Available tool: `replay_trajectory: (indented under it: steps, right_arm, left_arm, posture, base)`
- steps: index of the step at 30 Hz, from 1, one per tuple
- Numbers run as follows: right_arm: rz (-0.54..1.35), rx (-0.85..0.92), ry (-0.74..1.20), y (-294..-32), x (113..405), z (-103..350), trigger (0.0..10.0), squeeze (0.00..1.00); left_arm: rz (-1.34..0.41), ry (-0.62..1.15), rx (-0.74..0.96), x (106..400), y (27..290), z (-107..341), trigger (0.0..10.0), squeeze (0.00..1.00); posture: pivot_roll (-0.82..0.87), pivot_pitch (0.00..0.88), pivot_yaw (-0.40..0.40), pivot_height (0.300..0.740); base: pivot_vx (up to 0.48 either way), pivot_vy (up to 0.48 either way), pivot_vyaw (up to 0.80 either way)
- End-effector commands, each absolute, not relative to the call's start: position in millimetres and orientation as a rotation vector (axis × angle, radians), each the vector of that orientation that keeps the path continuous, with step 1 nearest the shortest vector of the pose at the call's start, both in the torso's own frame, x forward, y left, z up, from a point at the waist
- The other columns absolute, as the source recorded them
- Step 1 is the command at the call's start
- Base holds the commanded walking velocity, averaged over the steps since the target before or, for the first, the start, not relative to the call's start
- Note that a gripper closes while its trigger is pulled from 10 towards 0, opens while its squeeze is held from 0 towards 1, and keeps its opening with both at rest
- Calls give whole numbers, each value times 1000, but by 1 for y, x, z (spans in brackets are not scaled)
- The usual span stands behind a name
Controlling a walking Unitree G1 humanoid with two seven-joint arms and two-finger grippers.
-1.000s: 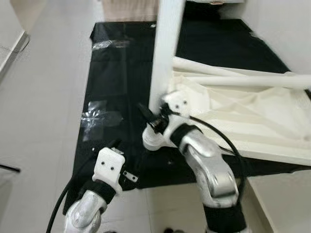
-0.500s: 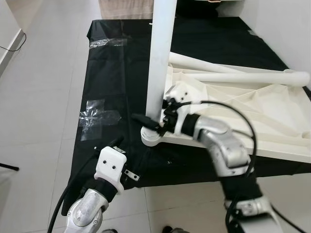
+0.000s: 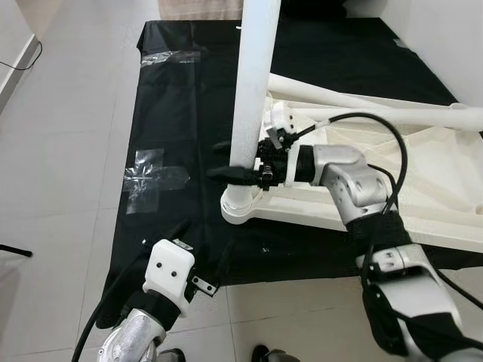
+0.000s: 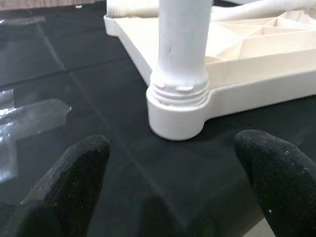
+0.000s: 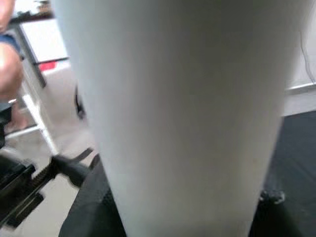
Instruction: Building children table
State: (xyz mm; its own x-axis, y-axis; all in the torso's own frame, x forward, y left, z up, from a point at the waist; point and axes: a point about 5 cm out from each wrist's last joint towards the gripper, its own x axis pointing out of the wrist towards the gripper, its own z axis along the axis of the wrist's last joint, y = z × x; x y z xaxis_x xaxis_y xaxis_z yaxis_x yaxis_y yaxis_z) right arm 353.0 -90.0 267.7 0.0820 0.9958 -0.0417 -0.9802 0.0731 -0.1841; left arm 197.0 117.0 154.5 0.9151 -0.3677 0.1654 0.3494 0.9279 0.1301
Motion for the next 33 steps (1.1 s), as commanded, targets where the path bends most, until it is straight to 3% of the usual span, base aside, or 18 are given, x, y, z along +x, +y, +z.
replay_trajectory:
  steps: [1,5,8,10,11,13,14,17,18,19,20,21,26,27,28,32,33]
  right_arm:
    - [1552,-143,-94,-93,350,263,0,0]
    - [1544,-146,-96,-98,348,258,0,0]
    - [1399,-151,-84,-98,345,242,0,0]
    - [1158,-120,-61,-93,340,222,0,0]
    - [1158,-120,-61,-93,340,222,0,0]
    - [701,-88,33,-82,321,183,0,0]
    - [616,-118,82,-77,303,168,0,0]
    - [606,-111,126,-67,287,156,0,0]
    - [640,-135,137,-55,279,150,2745,0]
    - [663,-146,137,-48,276,147,8392,0]
    - [663,-146,137,-48,276,147,8392,0]
    - [671,-144,136,-44,278,146,10000,0]
    - [670,-95,88,-43,290,164,10000,0]
    - [689,-63,70,-42,290,171,10000,706]
    - [746,-15,44,-42,291,181,10000,1000]
    - [1002,-10,-64,-51,298,211,10000,1000]
    - [1084,-53,-87,-57,301,217,10000,835]
  left_arm:
    - [-382,-183,102,194,115,155,10000,0]
    - [-384,-181,99,194,115,155,10000,0]
    - [-383,-181,96,196,114,154,10000,0]
    - [-382,-183,94,197,114,154,10000,0]
    - [-382,-183,94,197,114,154,10000,0]
    - [-377,-185,94,199,116,154,10000,0]
    - [-376,-187,93,201,117,154,10000,0]
    - [-381,-189,93,204,116,154,10000,0]
    - [-390,-191,91,207,116,153,10000,0]
    - [-395,-191,90,210,116,153,10000,0]
    - [-395,-191,90,210,116,153,10000,0]
    - [-399,-191,90,212,115,152,10000,0]
    - [-395,-193,89,215,116,151,10000,0]
    - [-390,-195,89,216,116,151,10000,0]
    - [-385,-197,89,216,116,151,10000,0]
    - [-384,-201,88,214,116,153,10000,0]
    - [-387,-201,87,214,115,153,10000,0]
  posture:
    - [121,272,-74,740]
    - [111,267,-79,740]
    - [93,259,-92,740]
    - [87,254,-99,740]
    - [87,254,-99,740]
    - [73,246,-92,740]
    - [57,243,-80,740]
    - [47,238,-72,740]
    - [40,215,-63,740]
    - [42,207,-62,740]
    - [42,207,-62,740]
    - [42,196,-66,740]
    - [45,186,-76,740]
    - [47,185,-78,740]
    - [49,187,-80,740]
    - [50,197,-79,740]
    - [57,204,-78,740]
  base:
    - [0,0,0]
    - [0,0,0]
    - [0,0,0]
    - [0,0,0]
    - [0,0,0]
    - [0,0,0]
    - [0,0,0]
    - [0,0,0]
    - [0,0,0]
    - [0,0,0]
    - [0,0,0]
    - [0,0,0]
    - [0,0,0]
    - [0,0,0]
    - [0,0,0]
    - [0,0,0]
    - [0,0,0]
